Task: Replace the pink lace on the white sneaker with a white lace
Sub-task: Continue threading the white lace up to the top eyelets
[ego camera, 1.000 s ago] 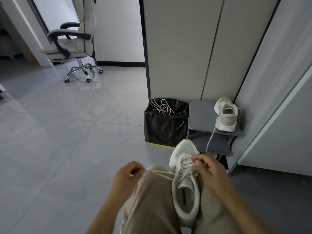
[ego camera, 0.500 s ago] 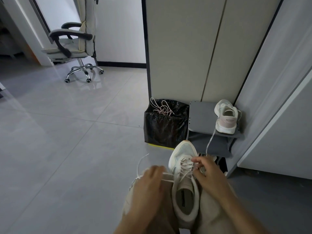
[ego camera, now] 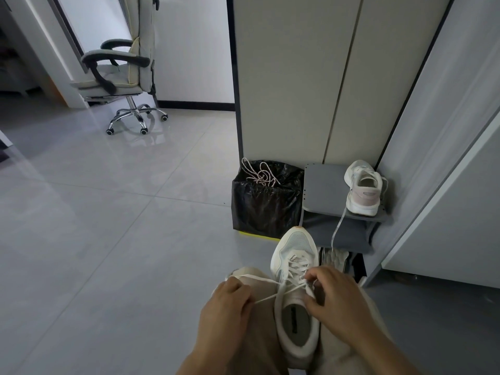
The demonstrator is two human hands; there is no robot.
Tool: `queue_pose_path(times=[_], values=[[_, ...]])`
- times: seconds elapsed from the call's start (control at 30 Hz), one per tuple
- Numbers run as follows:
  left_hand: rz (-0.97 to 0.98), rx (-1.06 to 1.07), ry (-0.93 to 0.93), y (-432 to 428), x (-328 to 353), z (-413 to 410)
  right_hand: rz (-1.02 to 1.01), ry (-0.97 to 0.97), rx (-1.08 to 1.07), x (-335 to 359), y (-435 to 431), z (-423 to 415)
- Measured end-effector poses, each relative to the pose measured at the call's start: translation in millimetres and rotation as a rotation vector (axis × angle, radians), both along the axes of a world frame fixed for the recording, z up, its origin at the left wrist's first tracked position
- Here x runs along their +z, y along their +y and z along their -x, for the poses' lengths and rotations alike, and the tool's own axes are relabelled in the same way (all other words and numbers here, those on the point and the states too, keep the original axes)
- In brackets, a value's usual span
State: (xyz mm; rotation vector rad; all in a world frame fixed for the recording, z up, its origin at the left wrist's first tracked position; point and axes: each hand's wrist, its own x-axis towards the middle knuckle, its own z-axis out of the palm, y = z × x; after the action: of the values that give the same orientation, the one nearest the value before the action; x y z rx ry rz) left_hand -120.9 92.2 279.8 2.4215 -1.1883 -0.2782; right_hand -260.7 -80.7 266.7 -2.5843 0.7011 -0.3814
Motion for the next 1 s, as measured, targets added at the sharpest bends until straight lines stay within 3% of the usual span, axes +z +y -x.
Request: queue_pose_path(times=[0.2, 0.33, 0.37, 0.5, 0.6, 0.67, 0.73, 0.87, 0.93, 1.0], values=[[-0.055, 0.013, 0.037, -14.9, -0.1, 8.8, -0.008, -0.010, 0.008, -1.1, 0.5, 1.0], [-0.076, 0.006, 0.179, -36.7, -6.6, 11.2, -0.057, -0.028, -0.059, -0.4, 1.5, 0.0], [-0.040, 0.052, 0.292, -40.8, -3.0, 11.5, -0.050, -0.022, -0.063, -0.8, 1.9, -0.2], [0.393, 0.449, 1.150, -58.1, 18.6, 14.8, -0.031, -0.003, -0.053, -1.8, 1.5, -0.7], [0.654, 0.606, 1.358, -66.0, 26.0, 4.6, -0.050, 0.004, -0.058, -1.9, 1.2, -0.1], [0.766, 0.594, 1.268, -68.2, 37.0, -2.7, -0.099, -0.052, -0.072, 1.1, 2.4, 0.0], [0.763, 0.408, 1.067, -68.8, 54.5, -6.8, -0.241, -0.240, -0.105, 6.0, 0.5, 0.4], [0.329, -0.170, 0.741, -75.6, 87.4, -0.2, -0.439, -0.518, -0.017, 31.4, 0.9, -7.4], [0.240, -0.328, 0.687, -79.3, 97.4, 5.4, -0.513, -0.458, 0.006, 46.9, 3.7, -14.9], [0.302, -0.329, 0.685, -79.4, 99.4, 4.0, -0.509, -0.350, -0.016, 55.4, -0.6, -16.0]])
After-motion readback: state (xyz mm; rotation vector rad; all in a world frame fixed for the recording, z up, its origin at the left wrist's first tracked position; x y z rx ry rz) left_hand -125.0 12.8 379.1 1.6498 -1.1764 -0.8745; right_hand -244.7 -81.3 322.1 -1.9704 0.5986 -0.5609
